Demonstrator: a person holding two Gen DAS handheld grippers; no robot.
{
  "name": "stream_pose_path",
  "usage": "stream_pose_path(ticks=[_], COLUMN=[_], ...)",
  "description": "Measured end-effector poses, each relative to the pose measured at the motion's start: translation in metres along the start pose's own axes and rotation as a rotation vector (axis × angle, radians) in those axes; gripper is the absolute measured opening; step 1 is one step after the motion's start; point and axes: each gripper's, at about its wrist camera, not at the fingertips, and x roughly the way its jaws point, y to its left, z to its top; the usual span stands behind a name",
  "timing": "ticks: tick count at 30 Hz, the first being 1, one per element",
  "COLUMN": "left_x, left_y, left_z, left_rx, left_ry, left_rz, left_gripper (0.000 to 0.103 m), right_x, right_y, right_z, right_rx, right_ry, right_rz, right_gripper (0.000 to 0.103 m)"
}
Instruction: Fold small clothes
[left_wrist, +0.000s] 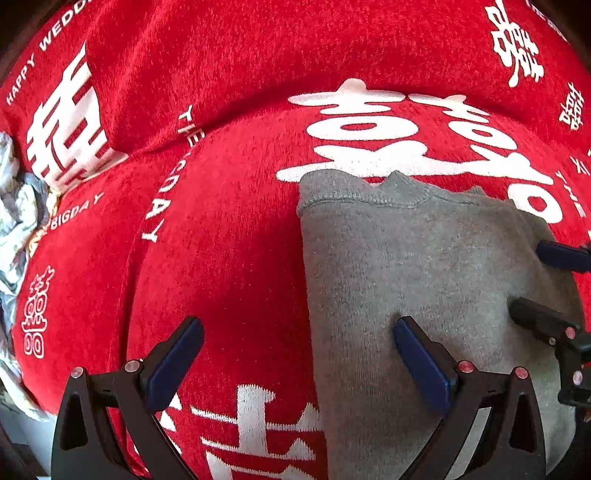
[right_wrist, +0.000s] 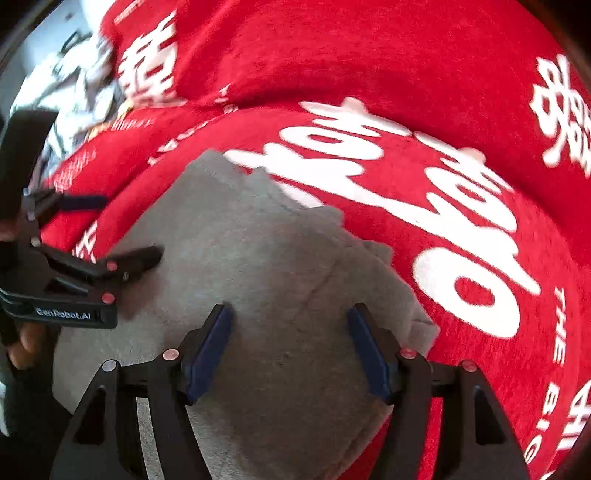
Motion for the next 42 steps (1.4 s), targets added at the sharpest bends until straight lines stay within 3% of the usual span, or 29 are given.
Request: stream_pose_path(ticks=[3,6,9,12,15,17,21,27,30,35,42], left_x=[-0.016,-0.037,-0.054,-0.064,-0.061,-0.047,-0.038,-0.047,-0.04,-0.038,-0.052], left_y=[0.004,0.007,0.004,-0.005,-0.013,-0.019,-0.015,-0.018,-0.02,-0.023,-0.024], left_z=[-0.002,-0.012,-0.028,-0.044,-0.057,-0.063,-0.065,-0.07,-0.071,-0.071,-0.066], left_rx=[-0.017,-0.028,-0.025,0.002,0.036,0.047,0.004,0.022,0.01,0.016,0.021], left_ry=[-0.021,-0.051,-0.066,-0.071,-0.051,-0.008,-0.003,-0.016,-0.013,-0.023,-0.017], left_rz=[-0.01,-0.048,-0.074,-0.078,-0.075,-0.036,-0.071,-0.053,-0.061,-0.05,-0.017], left_gripper=[0.103,0.103,0.103,0.103,0.103,0.103,0.103,0.103,0.103,0.103,0.103], right_x=[-0.02,-0.053,-0.069,-0.064,-0.046,-0.042,-0.04,-0.06,-0.045,-0.042,-0.068], right_y=[0.008,0.024,0.05,0.074,0.077,0.074,0.076,0.079,0.078,0.088,0.078], right_z=[-0.002,-0.016,-0.035,-0.059,-0.074,-0.083,-0.082,-0.079,-0.086,-0.085,-0.078], right_rx=[-0.002,-0.022,-0.099,-0.208,-0.205,-0.187,-0.185,-0.145,-0.135,-0.193,-0.119], right_ry=[-0.021,-0.102,-0.127,-0.102,-0.038,-0.053,-0.043,-0.062,-0.007,0.001,-0.015], right_rz=[-0.037,0.003,0.026,0.013,0.014,0.021,0.007,0.007,-0.012,-0.061,-0.06], right_gripper=[0.07,0.07,0.07,0.07,0.069,0.07,0.071,0.071,0.071,0.076,0.076])
